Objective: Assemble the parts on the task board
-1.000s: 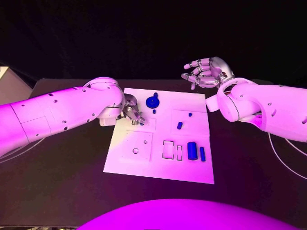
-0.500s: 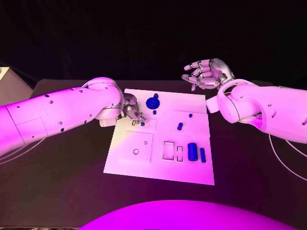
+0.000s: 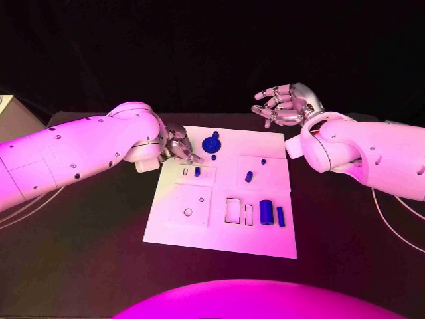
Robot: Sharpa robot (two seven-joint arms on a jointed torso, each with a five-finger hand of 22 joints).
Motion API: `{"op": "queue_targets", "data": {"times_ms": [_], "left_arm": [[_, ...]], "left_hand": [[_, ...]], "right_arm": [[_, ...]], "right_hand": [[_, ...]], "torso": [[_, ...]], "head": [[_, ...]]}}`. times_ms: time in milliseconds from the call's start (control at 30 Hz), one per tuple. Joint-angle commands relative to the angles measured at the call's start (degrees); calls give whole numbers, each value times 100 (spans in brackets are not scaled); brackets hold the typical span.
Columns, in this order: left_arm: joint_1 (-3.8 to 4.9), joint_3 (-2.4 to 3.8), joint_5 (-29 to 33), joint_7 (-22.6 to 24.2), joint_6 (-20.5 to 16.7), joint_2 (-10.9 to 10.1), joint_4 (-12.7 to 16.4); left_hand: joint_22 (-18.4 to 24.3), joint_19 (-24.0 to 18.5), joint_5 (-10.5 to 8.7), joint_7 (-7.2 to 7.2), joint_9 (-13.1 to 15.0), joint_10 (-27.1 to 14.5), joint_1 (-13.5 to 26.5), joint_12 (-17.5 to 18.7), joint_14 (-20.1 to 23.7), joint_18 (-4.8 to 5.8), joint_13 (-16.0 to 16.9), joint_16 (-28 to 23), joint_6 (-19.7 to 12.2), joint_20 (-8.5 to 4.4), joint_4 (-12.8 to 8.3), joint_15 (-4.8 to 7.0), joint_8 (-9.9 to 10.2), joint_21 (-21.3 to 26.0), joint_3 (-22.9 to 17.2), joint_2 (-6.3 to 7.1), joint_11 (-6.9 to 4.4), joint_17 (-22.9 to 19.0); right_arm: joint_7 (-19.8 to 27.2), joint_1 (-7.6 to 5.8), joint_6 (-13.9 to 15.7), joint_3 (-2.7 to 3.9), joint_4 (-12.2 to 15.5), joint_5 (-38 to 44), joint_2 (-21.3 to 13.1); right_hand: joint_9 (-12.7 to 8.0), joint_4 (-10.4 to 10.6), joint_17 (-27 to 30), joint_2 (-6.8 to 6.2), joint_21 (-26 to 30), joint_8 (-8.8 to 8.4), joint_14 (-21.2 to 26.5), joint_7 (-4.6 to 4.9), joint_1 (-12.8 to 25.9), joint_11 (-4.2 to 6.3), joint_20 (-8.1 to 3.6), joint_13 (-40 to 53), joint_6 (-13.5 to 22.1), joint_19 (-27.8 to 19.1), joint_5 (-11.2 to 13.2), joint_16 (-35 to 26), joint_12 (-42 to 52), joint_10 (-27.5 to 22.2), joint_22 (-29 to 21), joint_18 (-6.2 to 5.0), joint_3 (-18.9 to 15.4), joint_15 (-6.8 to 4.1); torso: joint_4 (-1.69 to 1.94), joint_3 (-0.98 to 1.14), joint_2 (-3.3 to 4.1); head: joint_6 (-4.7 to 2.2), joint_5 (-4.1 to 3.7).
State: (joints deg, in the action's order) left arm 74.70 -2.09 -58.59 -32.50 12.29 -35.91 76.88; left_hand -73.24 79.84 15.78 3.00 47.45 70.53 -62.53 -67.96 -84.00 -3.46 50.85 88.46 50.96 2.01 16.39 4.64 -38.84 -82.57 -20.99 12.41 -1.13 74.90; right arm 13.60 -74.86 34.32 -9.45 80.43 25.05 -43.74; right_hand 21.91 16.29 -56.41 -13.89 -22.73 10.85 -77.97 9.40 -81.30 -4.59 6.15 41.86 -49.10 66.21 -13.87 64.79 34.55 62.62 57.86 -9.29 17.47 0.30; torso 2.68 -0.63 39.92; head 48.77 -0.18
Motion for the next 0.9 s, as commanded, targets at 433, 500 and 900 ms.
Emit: {"op": "queue_targets", "data": {"times_ms": [433, 500, 900], "left_arm": [[369, 139, 813, 556, 25, 29, -867], [380, 141, 744, 590, 18, 86, -997], [394, 64, 366, 670, 273, 636, -1920]], "left_hand": [[606, -425, 43, 515, -1009, -1099, -738, 1012, -287, -158, -1571, -323, -824, 337, 13, -421, 1145, 365, -52, -100, 457, 651], [589, -410, 37, 523, -1046, -1065, -710, 981, -294, -155, -1555, -316, -760, 346, 22, -432, 1127, 356, -29, -109, 467, 660], [465, -321, 10, 488, -1119, -949, -569, 861, -336, -132, -1442, -257, -616, 345, 36, -419, 1041, 290, 74, -128, 444, 749]], "right_arm": [[68, 8, -59, -1, -42, 43, -1], [68, 8, -58, -1, -41, 43, -5], [69, 7, -47, 0, 4, 42, -36]], "right_hand": [[5, 7, 13, 10, 30, 29, 48, -4, 52, 20, 16, -20, 34, 39, -22, -26, -44, 5, -9, -113, -31, -6], [5, 3, 22, 14, 36, 32, 51, -5, 46, 21, 16, -36, 36, 42, -27, -39, -52, 2, -15, -113, -30, -7], [5, 3, 22, 14, 36, 32, 51, -5, 46, 21, 16, -36, 36, 42, -27, -39, -52, 2, -15, -113, -30, -7]], "torso": [[-1, 4, 15], [1, 2, 17], [-18, -2, 55]], "head": [[-186, 27], [-201, 30], [-230, 80]]}}
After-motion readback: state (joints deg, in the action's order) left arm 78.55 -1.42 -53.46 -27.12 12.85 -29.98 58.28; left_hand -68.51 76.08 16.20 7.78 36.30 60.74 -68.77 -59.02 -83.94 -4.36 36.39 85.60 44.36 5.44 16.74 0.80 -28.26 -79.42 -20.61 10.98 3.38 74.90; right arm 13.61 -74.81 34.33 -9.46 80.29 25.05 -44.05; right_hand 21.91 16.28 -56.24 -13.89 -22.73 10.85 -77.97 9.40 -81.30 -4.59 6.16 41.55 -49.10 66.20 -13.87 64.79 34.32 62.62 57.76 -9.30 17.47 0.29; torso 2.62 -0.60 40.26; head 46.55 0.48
